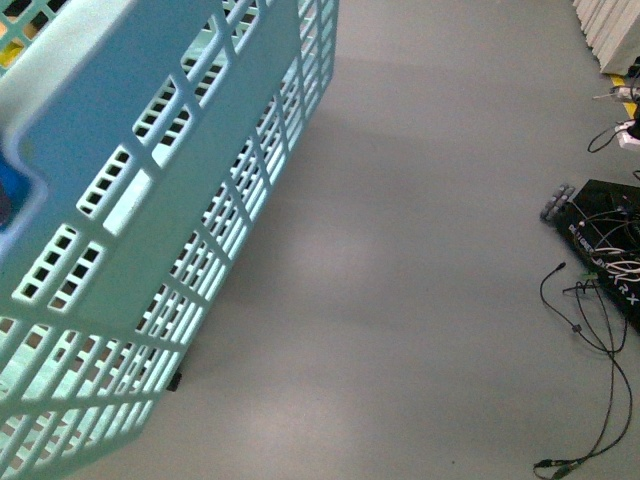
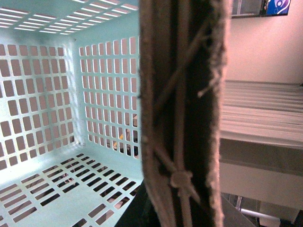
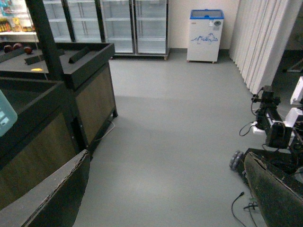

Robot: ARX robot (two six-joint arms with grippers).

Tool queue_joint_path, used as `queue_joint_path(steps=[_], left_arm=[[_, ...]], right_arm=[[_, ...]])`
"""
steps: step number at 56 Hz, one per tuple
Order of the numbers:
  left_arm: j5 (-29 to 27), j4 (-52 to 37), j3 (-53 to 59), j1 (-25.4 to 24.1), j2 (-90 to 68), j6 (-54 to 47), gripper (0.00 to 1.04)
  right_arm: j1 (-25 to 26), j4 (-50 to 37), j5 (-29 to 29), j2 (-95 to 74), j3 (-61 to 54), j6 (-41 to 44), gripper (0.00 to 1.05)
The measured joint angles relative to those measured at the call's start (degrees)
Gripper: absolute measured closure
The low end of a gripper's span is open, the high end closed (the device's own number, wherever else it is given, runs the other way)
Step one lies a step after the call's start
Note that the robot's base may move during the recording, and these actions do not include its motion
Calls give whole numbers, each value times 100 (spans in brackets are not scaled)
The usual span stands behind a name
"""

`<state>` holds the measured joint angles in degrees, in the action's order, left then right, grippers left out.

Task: Pick lemon and mango into basket

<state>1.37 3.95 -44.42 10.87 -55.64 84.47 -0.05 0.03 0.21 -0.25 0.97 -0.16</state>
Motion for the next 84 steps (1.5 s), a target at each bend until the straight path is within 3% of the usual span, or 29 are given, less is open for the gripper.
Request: queue_joint_path(steps=[84], left_arm=[[-55,20,-4,-22,9,-59,100]], right_arm=[[2,4,-17,4,0,-2,9]])
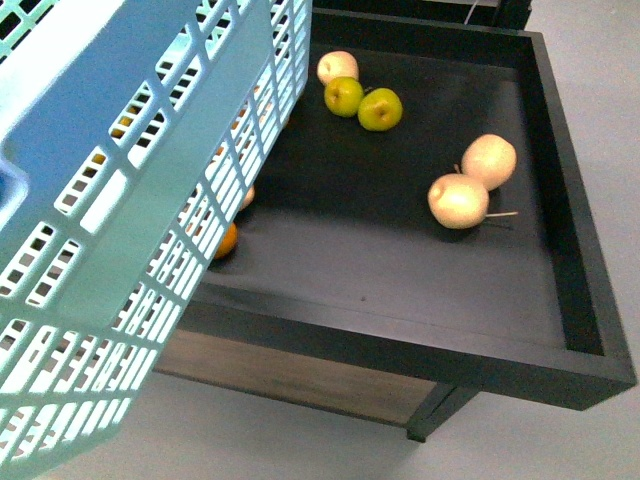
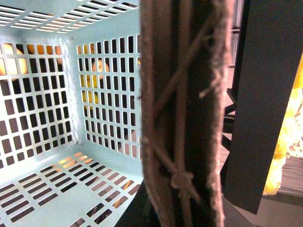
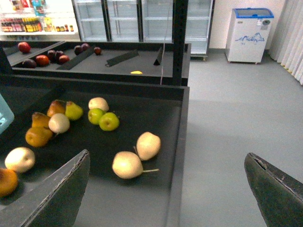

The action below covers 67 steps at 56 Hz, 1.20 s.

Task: Pick lemon and mango into basket

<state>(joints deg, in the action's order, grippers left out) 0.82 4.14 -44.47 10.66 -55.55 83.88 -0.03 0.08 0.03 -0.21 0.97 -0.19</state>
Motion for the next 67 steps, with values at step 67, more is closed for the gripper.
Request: queue_joint_path(steps=[67], left_arm=[[39,0,-4,2,-2,2,100]], right_arm=[[-2,-2,20,-4,0,4,9]])
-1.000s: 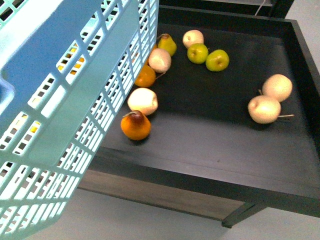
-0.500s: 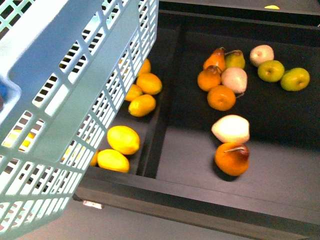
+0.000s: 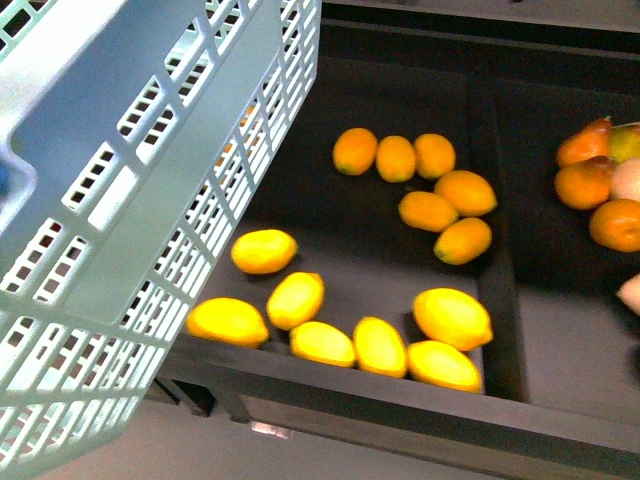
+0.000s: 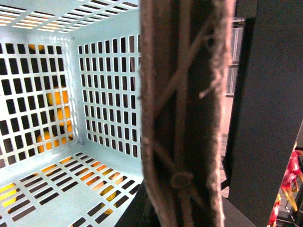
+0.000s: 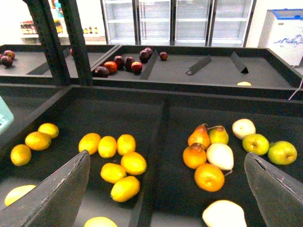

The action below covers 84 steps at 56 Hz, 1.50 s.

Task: Pick lemon and mango into basket

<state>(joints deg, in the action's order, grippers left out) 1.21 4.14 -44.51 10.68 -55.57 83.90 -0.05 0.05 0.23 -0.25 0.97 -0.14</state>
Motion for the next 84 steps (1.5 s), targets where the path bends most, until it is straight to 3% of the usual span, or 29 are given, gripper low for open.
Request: queue_joint_path(steps=[77,79,81,84], left_arm=[[-33,0,-4,-44,-2,-57,100],[-107,387,-153,22,-103,-251,100],[-208,1329,-660,175,-415,-824,100],[-275,1921,-1270,428,-975,-1843,100]], right_arm=[[7,0,-44,2,0,-2,9],[7,0,-44,2,0,-2,9],[7,0,-24,2,0,-2,9],[7,0,-26,4,0,-2,9]])
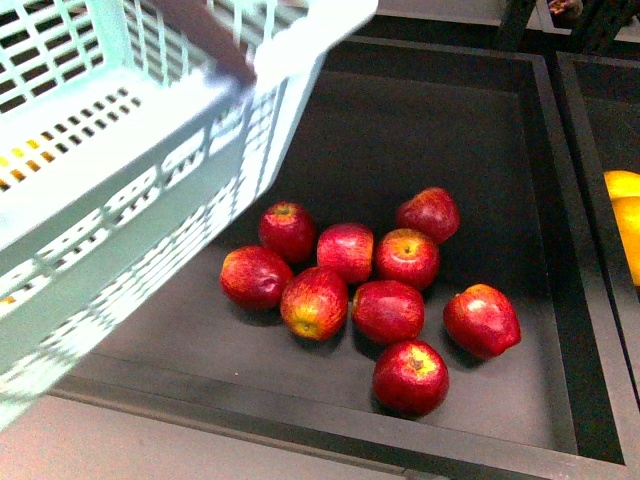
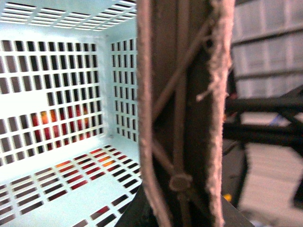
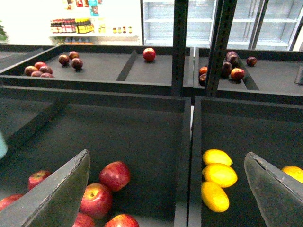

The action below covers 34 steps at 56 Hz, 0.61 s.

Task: Pick lemon and mango into basket

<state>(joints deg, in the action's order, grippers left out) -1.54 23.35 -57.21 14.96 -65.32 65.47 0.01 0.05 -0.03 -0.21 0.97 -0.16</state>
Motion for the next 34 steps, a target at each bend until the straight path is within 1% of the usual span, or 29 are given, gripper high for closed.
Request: queue_joint_path(steps=[2,9,14,18,27,34], left_arm=[[2,2,-184,103,-260,-442,100],[-57,-219,-787,439,-1318,-1080,100],[-87,-317,-1294,660,-1980,-1123,100],[11,-323,-1740,855,-2444,-1119,100],[468,-350,-2835,1440,-3432,-1047,100],[800,-350,-3399,1858,-3871,-863,100]], right_arm=[[0,0,2,-2,0,0,9],[0,0,2,-2,0,0,9],[0,0,2,0,0,0,9],[0,0,4,-2,0,0,9],[0,0,2,0,0,0,9],[0,0,4,0,0,0,9]])
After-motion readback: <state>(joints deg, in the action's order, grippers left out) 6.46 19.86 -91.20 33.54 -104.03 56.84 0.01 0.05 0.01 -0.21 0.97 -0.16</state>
